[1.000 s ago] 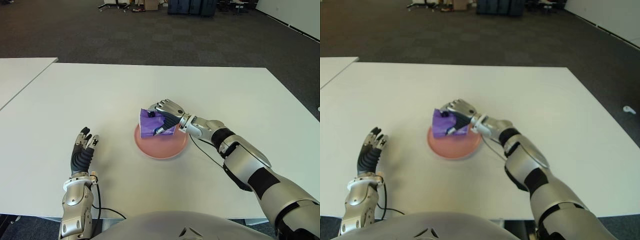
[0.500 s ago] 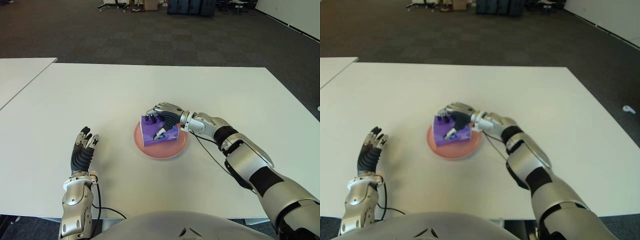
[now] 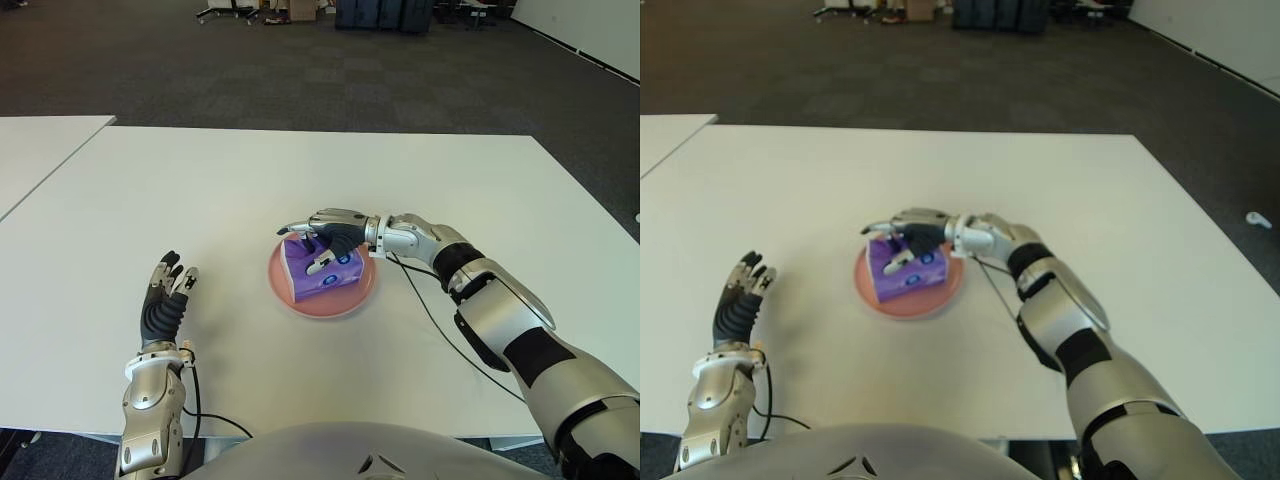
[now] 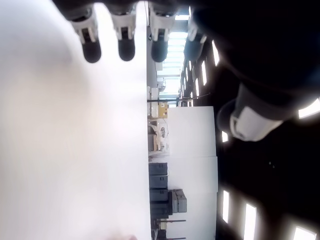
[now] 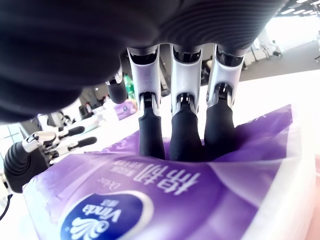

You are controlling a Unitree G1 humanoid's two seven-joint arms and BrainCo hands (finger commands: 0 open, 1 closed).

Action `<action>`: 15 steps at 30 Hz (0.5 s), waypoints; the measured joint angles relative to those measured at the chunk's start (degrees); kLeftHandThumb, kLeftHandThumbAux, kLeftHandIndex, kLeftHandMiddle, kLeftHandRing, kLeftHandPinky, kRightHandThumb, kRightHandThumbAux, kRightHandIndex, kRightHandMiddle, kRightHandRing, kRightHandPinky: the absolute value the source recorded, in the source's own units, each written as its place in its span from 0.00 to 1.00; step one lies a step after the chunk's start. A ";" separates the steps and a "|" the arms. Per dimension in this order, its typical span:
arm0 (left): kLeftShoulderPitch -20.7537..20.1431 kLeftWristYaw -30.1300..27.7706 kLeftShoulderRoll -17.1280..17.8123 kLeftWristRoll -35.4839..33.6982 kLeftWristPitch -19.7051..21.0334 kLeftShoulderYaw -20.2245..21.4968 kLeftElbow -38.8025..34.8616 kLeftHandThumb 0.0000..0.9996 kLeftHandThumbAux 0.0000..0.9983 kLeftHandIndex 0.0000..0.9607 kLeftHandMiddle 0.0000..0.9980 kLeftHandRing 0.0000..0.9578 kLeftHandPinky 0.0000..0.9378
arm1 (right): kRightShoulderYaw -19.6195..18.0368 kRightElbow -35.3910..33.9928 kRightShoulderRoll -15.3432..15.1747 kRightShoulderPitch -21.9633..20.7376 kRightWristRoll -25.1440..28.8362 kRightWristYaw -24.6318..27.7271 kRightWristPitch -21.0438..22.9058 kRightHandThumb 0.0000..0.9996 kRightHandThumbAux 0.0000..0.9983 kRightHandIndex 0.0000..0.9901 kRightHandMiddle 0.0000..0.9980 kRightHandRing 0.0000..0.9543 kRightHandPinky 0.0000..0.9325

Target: Put the tissue paper into the plate.

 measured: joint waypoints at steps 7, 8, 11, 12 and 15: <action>0.00 0.00 0.01 -0.01 0.37 0.00 -0.12 0.00 0.52 0.00 0.00 0.00 0.01 | -0.50 0.08 0.01 -0.31 0.62 2.37 0.12 0.14 0.19 0.00 0.00 0.00 0.00; 0.00 0.00 0.02 -0.01 0.37 0.00 -0.13 0.00 0.52 0.00 0.00 0.00 0.00 | -0.88 0.23 0.07 -0.33 1.15 3.15 0.21 0.14 0.19 0.00 0.00 0.00 0.00; 0.00 0.00 0.09 -0.01 0.37 0.01 -0.13 0.00 0.52 0.00 0.00 0.00 0.00 | -1.81 0.53 0.22 -0.34 2.32 4.91 0.46 0.13 0.20 0.00 0.00 0.00 0.00; -0.01 0.00 0.13 -0.01 0.37 0.01 -0.13 0.00 0.52 0.00 0.00 0.00 0.00 | -2.02 0.60 0.24 -0.35 2.56 5.30 0.53 0.13 0.20 0.00 0.00 0.00 0.00; -0.04 0.00 0.26 -0.02 0.37 0.02 -0.12 0.00 0.52 0.00 0.00 0.00 0.01 | -3.61 0.93 0.39 -0.36 4.11 6.94 0.94 0.13 0.21 0.00 0.00 0.00 0.00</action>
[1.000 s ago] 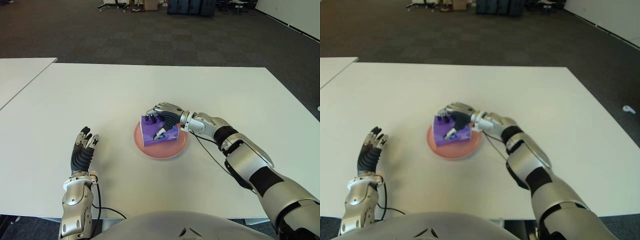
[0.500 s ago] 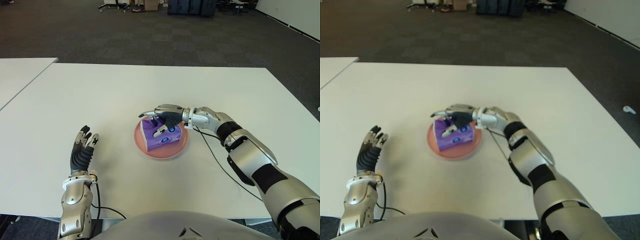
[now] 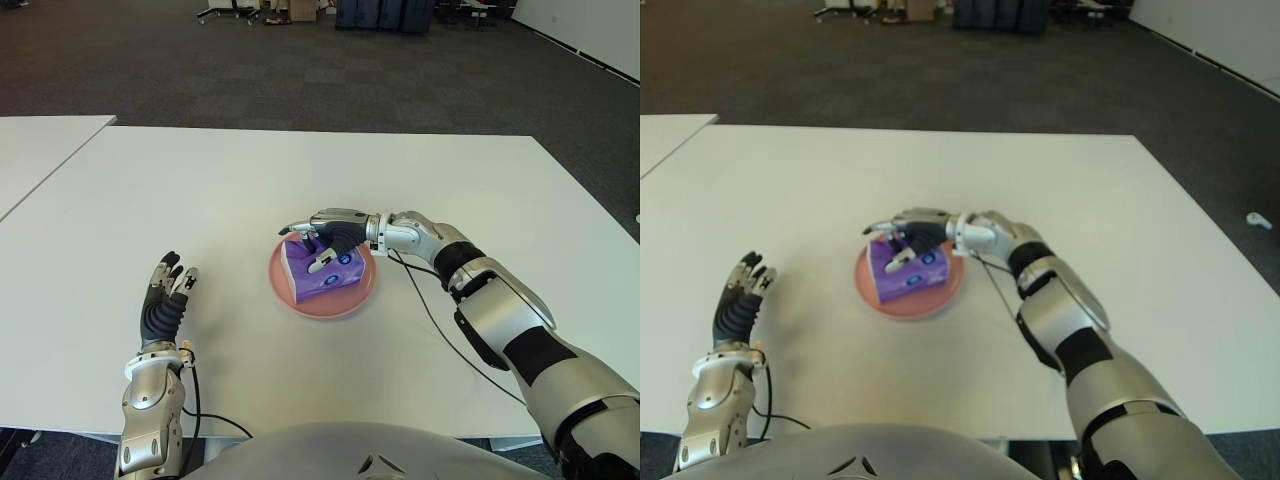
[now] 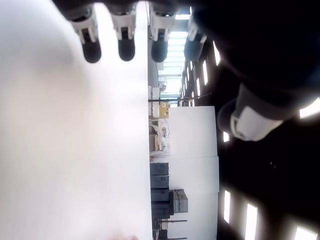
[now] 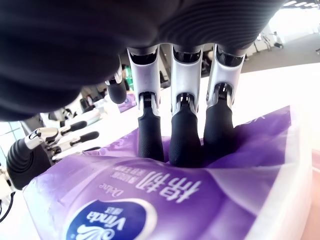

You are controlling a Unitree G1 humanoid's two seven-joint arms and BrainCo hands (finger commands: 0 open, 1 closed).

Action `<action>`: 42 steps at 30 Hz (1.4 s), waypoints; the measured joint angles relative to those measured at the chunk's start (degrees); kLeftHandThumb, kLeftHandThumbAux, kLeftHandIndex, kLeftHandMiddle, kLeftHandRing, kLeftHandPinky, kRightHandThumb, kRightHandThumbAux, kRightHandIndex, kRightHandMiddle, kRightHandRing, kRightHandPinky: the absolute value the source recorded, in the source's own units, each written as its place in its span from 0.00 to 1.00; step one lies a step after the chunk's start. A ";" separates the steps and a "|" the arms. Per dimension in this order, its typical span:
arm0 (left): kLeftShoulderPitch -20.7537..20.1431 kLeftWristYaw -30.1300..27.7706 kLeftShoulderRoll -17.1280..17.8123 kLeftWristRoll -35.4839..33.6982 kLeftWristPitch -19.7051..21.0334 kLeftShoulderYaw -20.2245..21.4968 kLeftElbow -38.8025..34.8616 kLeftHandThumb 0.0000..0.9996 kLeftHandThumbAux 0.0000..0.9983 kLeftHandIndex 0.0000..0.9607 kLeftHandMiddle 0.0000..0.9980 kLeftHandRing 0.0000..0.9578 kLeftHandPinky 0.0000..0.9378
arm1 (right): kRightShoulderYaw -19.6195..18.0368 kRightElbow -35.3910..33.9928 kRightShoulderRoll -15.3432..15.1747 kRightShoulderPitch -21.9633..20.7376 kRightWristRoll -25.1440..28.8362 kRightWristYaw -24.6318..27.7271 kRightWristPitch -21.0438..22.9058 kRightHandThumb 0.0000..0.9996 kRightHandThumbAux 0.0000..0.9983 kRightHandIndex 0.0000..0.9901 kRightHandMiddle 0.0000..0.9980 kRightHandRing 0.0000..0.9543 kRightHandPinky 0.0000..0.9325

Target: Put the tissue paper into the plate.

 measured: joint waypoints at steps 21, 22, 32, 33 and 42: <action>-1.02 -0.01 0.72 -0.17 0.00 0.37 1.28 0.00 0.52 0.00 0.00 0.00 0.03 | -22.86 -0.65 4.28 -5.40 20.94 7.53 10.04 0.17 0.30 0.00 0.00 0.00 0.00; -1.11 -0.01 0.72 -0.17 0.00 0.39 1.40 0.00 0.52 0.00 0.00 0.00 0.03 | -24.09 -0.93 4.94 -5.46 22.25 7.35 10.33 0.16 0.32 0.00 0.00 0.00 0.00; -2.16 -0.01 0.73 -0.04 0.00 0.39 2.06 0.00 0.53 0.00 0.00 0.00 0.01 | -30.67 -2.84 8.81 -5.66 25.45 -0.52 10.54 0.12 0.48 0.00 0.00 0.00 0.00; -2.19 -0.01 0.73 -0.04 0.00 0.38 2.18 0.00 0.53 0.00 0.00 0.00 0.01 | -31.27 -2.91 9.06 -5.65 25.87 -0.87 10.54 0.11 0.50 0.00 0.00 0.00 0.00; -2.31 -0.01 0.81 -0.04 0.00 0.37 2.46 0.00 0.52 0.00 0.00 0.00 0.02 | -36.43 -5.32 11.52 -4.07 29.70 -5.15 10.97 0.08 0.55 0.00 0.00 0.00 0.00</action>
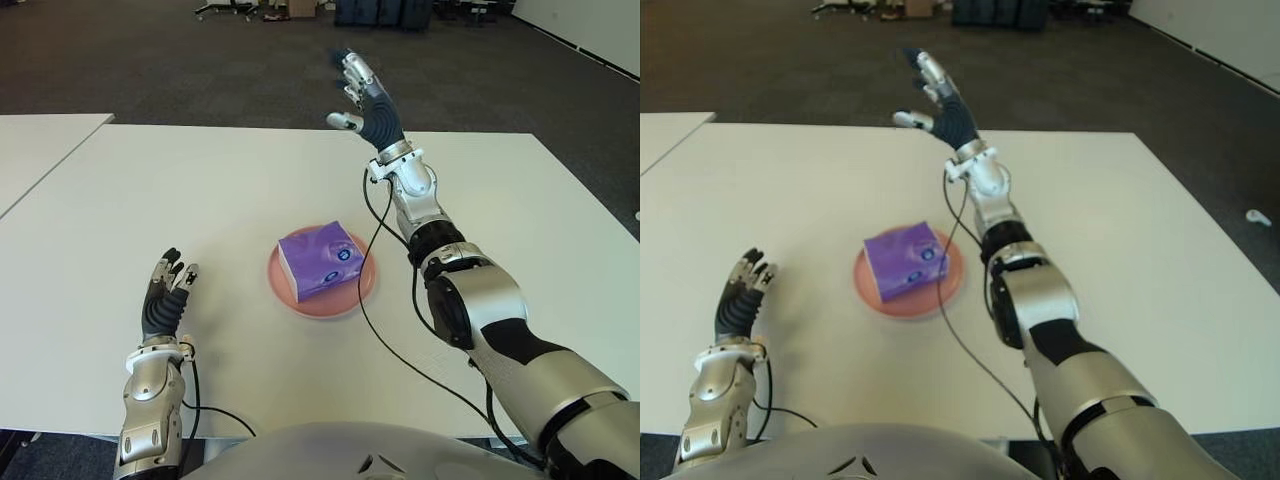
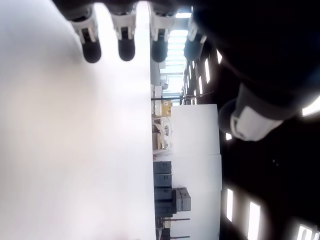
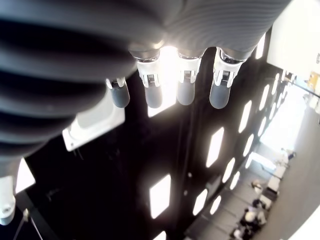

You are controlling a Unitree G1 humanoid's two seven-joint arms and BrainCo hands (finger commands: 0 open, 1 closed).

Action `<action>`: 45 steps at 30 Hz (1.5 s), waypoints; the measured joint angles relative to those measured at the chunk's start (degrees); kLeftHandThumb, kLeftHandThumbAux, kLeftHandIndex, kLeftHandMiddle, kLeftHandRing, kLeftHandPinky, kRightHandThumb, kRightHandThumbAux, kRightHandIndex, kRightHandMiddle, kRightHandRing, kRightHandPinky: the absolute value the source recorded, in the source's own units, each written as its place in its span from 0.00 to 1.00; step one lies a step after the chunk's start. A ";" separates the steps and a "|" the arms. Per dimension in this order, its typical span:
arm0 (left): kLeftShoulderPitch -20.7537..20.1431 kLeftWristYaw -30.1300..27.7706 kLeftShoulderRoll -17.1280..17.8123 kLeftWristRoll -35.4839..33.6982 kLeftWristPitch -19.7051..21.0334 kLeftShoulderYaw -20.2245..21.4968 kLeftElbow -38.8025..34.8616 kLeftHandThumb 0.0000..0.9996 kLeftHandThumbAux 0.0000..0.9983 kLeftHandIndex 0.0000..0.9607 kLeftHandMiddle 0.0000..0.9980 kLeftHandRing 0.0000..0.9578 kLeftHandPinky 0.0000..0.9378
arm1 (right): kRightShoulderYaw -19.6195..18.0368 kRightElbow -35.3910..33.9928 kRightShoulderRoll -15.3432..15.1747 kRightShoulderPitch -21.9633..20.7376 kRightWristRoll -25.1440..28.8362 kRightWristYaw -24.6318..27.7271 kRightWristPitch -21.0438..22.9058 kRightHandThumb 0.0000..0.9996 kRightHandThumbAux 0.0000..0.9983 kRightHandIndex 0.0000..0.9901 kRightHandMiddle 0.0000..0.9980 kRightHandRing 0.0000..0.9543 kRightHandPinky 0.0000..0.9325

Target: Put the tissue paper into the plate.

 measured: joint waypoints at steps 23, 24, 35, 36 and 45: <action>-0.23 -0.17 0.73 -0.25 0.38 -0.02 0.06 0.00 0.52 0.00 0.00 0.00 0.00 | -1.15 -11.98 4.77 25.93 -1.39 -14.52 0.44 0.08 0.63 0.00 0.00 0.00 0.00; -0.23 -0.49 0.82 -0.65 0.38 0.11 0.14 0.00 0.52 0.00 0.00 0.00 0.00 | -1.19 -11.67 4.69 26.26 -1.45 -15.03 0.49 0.08 0.63 0.00 0.00 0.00 0.00; -0.78 -2.08 1.99 -2.59 -0.66 1.57 2.04 0.00 0.54 0.00 0.00 0.00 0.02 | -1.83 -9.26 2.28 27.36 -2.70 -18.39 1.65 0.09 0.67 0.00 0.00 0.00 0.00; -0.80 -2.08 2.00 -2.82 -0.75 1.74 2.15 0.00 0.55 0.00 0.00 0.00 0.02 | -1.97 -8.92 1.91 27.37 -2.69 -18.52 1.68 0.09 0.68 0.00 0.00 0.00 0.00; -2.84 -2.15 2.10 -4.68 -2.29 3.29 4.71 0.00 0.58 0.00 0.00 0.00 0.02 | -2.79 -7.72 0.27 27.83 -2.56 -20.16 1.72 0.10 0.72 0.00 0.00 0.00 0.00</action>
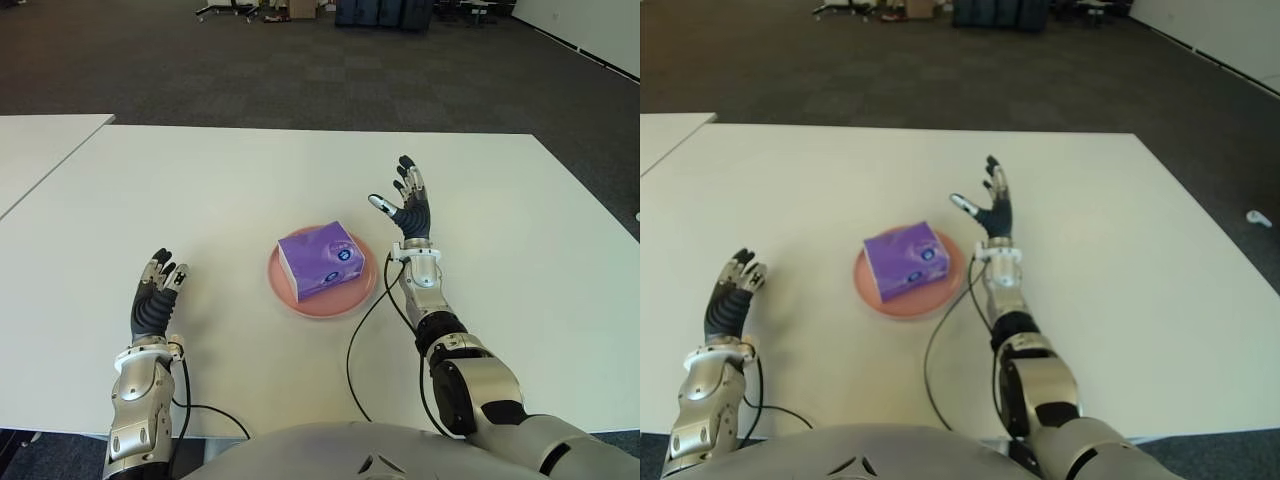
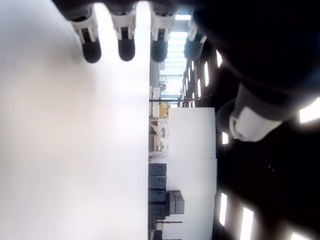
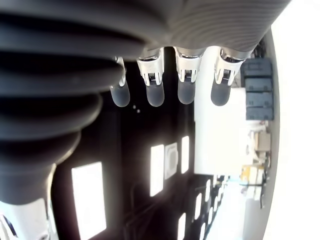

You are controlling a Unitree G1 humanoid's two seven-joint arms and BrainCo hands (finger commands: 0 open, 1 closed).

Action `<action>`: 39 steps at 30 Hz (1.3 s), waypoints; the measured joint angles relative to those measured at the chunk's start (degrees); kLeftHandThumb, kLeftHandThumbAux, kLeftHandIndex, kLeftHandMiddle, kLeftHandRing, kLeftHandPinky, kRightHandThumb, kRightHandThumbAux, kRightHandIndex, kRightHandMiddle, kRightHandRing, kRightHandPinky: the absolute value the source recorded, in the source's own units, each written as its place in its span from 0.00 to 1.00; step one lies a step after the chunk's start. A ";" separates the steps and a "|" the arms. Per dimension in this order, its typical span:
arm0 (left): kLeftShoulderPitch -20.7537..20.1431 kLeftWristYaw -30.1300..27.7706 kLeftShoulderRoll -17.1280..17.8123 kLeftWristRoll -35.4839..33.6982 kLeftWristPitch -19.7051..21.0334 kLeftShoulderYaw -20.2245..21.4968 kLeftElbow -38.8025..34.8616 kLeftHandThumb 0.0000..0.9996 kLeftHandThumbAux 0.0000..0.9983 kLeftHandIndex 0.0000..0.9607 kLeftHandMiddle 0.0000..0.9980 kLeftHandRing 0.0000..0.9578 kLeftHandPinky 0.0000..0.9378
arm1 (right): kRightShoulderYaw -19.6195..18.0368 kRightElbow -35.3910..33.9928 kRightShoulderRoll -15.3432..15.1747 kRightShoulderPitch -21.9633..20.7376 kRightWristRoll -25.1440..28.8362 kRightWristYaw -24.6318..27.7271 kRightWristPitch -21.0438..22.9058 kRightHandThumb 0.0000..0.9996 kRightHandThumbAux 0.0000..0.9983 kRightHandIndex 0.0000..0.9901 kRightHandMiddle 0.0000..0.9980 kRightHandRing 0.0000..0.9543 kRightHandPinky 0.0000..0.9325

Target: Put the tissue paper into the plate.

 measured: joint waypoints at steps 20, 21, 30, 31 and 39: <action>-3.95 -0.61 2.40 0.10 -5.94 1.11 6.62 0.00 0.62 0.00 0.01 0.00 0.00 | -0.95 0.35 -1.51 2.35 -0.19 -1.57 0.10 0.07 0.71 0.00 0.00 0.00 0.00; -4.06 -0.76 2.59 0.10 -6.07 1.11 6.88 0.00 0.62 0.00 0.01 0.00 0.00 | -0.92 0.13 -1.57 2.36 -0.25 -1.66 0.24 0.07 0.71 0.00 0.00 0.00 0.00; -6.14 -1.30 4.37 0.06 -7.23 1.11 10.31 0.00 0.62 0.00 0.01 0.00 0.00 | -0.64 -1.76 -2.37 3.92 -0.71 -2.18 2.14 0.08 0.70 0.00 0.00 0.00 0.00; -6.39 -1.37 4.52 0.06 -7.36 1.11 10.63 0.00 0.61 0.00 0.01 0.00 0.00 | -0.62 -1.88 -2.44 4.19 -0.74 -2.17 2.53 0.08 0.70 0.00 0.00 0.00 0.00; -8.07 -1.86 4.97 0.09 -8.18 0.74 12.11 0.00 0.60 0.00 0.00 0.00 0.00 | -0.68 -2.86 -3.35 6.52 -0.78 -1.31 4.61 0.09 0.71 0.00 0.00 0.00 0.00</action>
